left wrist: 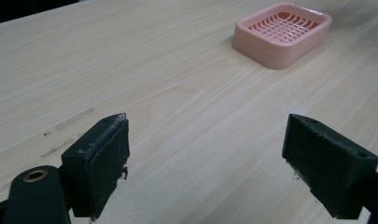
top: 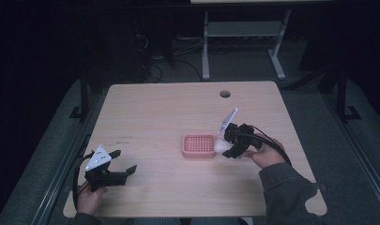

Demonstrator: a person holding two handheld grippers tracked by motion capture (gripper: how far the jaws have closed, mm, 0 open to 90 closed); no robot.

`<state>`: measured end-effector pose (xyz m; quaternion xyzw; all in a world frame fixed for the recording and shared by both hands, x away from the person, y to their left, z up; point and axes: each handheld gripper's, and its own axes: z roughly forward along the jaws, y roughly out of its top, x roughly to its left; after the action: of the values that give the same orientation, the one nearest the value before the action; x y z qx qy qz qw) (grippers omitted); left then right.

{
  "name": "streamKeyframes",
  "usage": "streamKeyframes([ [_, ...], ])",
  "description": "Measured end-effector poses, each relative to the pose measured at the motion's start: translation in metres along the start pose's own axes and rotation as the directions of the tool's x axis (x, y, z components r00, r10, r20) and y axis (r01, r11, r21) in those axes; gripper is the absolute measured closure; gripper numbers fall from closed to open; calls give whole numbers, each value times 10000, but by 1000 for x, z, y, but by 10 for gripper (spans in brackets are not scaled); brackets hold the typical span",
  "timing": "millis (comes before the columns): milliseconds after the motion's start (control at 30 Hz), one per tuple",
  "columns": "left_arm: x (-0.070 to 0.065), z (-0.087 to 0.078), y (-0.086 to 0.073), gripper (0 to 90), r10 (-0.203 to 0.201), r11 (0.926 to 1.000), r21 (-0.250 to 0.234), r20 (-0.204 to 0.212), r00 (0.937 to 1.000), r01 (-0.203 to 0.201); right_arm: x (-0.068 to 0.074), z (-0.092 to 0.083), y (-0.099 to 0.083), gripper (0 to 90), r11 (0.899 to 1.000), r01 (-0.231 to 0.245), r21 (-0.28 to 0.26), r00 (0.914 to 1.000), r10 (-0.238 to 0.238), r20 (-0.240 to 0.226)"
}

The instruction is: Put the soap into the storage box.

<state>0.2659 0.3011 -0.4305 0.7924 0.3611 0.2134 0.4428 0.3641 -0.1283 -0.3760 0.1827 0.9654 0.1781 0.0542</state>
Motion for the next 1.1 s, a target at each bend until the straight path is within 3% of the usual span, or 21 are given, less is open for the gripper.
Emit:
streamKeyframes([
  [567,0,0,0,145,12,10000,5,-5,10000,-12,-4,9,13,492,9999,142,-36,9998,-143,-166],
  [1100,0,0,0,145,9,10000,-9,-1,10000,-9,-8,12,39,492,9984,565,59,9983,-565,-105],
])
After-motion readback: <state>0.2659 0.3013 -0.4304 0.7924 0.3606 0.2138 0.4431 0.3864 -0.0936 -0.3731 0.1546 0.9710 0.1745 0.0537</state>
